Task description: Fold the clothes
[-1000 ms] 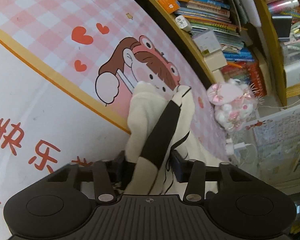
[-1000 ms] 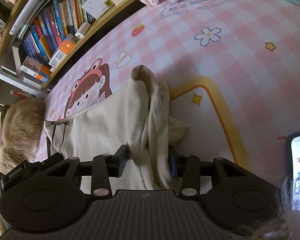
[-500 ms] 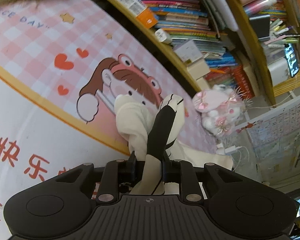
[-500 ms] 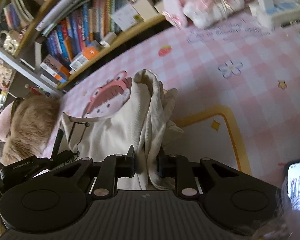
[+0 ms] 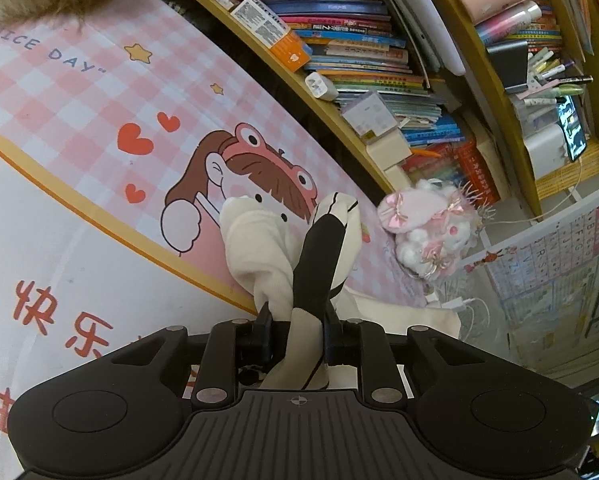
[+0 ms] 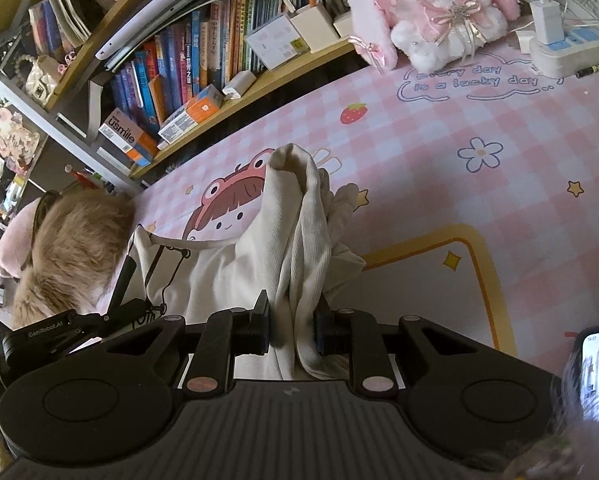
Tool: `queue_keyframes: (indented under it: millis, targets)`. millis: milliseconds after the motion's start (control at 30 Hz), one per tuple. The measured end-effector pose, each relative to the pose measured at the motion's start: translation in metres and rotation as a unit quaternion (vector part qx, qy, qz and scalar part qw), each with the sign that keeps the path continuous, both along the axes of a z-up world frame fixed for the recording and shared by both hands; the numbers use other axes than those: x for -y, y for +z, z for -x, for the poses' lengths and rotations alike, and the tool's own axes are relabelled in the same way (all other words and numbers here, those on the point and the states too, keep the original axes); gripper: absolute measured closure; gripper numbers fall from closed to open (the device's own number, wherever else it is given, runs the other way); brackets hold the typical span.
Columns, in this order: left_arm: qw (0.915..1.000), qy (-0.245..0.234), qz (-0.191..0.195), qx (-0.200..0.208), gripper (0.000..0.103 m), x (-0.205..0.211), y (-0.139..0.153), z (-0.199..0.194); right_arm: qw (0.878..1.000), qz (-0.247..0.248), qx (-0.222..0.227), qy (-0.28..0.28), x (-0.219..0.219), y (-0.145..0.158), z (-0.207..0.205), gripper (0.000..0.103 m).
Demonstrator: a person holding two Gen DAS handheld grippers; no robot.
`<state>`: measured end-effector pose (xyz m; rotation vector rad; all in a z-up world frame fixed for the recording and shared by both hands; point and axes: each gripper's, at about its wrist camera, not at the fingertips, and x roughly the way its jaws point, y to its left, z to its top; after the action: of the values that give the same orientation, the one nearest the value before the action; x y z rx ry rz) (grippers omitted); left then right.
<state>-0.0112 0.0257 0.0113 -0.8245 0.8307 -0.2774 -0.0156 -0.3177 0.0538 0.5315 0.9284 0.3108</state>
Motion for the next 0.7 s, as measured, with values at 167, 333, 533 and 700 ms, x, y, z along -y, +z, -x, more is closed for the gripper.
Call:
queue_keyframes:
  millis: [167, 333, 533, 700]
  targets:
    - [1.0, 0.0, 0.003, -0.001, 0.083, -0.007, 0.0, 0.001, 1.0, 0.002, -0.002, 0.001, -0.008, 0.001, 0.001, 0.085]
    - [1.0, -0.004, 0.007, 0.001, 0.083, -0.015, 0.0, -0.002, 1.0, 0.005, -0.002, -0.001, -0.016, 0.002, 0.0, 0.085]
    - [0.9998, -0.01, 0.017, 0.004, 0.082, -0.025, 0.0, -0.007, 1.0, 0.009, -0.004, -0.006, -0.026, 0.002, -0.002, 0.085]
    - [0.9997, -0.012, 0.019, 0.006, 0.083, -0.031, 0.0, -0.013, 1.0, 0.014, -0.006, -0.007, -0.033, 0.003, -0.007, 0.085]
